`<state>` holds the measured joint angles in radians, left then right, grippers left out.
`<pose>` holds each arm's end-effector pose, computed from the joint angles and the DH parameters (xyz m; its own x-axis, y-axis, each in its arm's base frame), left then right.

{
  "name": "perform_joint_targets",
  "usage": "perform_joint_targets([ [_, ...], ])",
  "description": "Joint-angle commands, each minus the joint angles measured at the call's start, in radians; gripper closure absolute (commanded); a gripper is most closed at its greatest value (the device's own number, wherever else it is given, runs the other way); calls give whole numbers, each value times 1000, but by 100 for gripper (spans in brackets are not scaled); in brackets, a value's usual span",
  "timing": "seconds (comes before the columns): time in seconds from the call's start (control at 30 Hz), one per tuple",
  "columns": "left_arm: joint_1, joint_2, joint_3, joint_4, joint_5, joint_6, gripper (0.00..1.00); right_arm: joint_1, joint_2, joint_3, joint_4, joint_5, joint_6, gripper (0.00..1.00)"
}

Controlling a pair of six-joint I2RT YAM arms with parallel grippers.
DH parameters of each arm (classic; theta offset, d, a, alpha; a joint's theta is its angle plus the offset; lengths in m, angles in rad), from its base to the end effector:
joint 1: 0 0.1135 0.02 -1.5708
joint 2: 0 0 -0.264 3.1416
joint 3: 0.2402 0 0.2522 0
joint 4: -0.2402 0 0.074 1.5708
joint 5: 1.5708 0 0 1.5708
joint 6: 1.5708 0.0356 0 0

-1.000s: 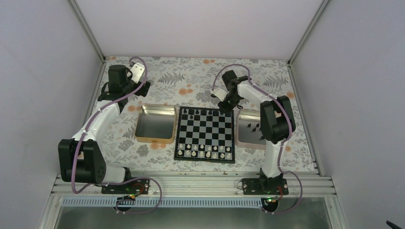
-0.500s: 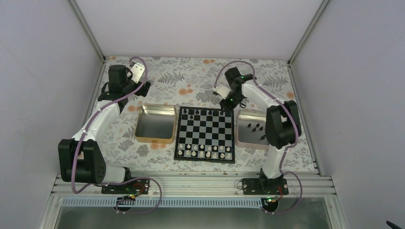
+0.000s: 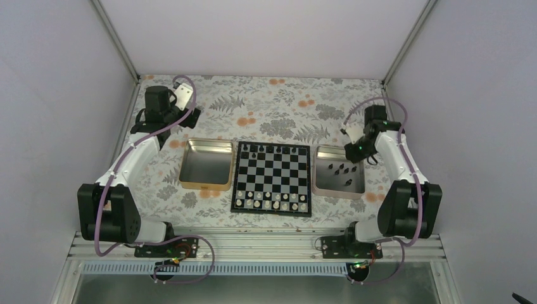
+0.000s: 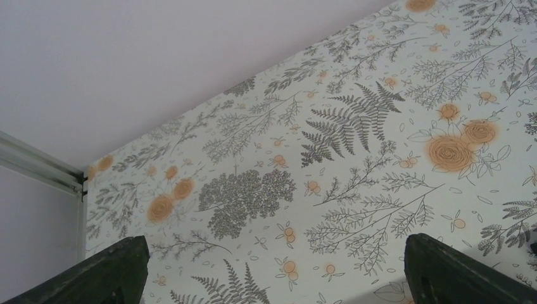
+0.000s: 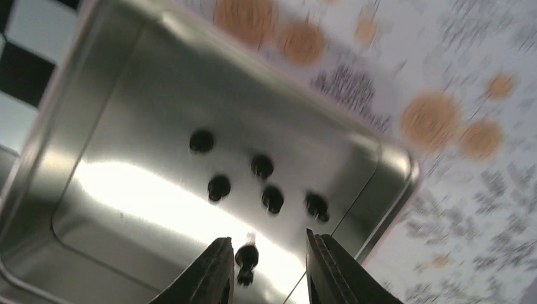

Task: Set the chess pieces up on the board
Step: Pick up the chess piece from the storage box.

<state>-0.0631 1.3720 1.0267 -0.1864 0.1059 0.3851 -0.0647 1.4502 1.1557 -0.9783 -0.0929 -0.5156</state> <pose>0.3121 -0.0235 0.2904 -0.4112 0.4003 -0.8190 0.3325 0.9024 0.2741 0.2718 -0.0143 0.2573 -0.8483 -0.4370 -0.2992 -0.4380 0.8964 -0.0676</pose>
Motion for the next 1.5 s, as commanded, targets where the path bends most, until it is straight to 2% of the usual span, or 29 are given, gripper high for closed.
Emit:
perform_joint_targets([
  [0.0, -11, 20, 29, 3, -2, 1, 0, -39, -76, -109, -11, 28, -26, 68],
  [0.17, -25, 22, 32, 9, -14, 4, 0, -52, -103, -176, 19, 29, -33, 68],
  [0.37, -30, 16, 19, 13, -18, 5, 0, -46, -74, -194, 19, -76, -60, 69],
  [0.53, -30, 20, 20, 13, -23, 6, 0, -39, -64, -243, 44, 3, -46, 68],
  [0.83, -34, 44, 24, 15, -22, 8, 0, -41, -132, -272, -5, 34, -15, 65],
  [0.97, -36, 51, 26, 16, -16, 8, 0, -45, -119, -306, 19, 64, -1, 61],
  [1.47, -50, 60, 34, 10, -14, 3, 0, -52, -70, -379, 133, 77, 4, 62],
])
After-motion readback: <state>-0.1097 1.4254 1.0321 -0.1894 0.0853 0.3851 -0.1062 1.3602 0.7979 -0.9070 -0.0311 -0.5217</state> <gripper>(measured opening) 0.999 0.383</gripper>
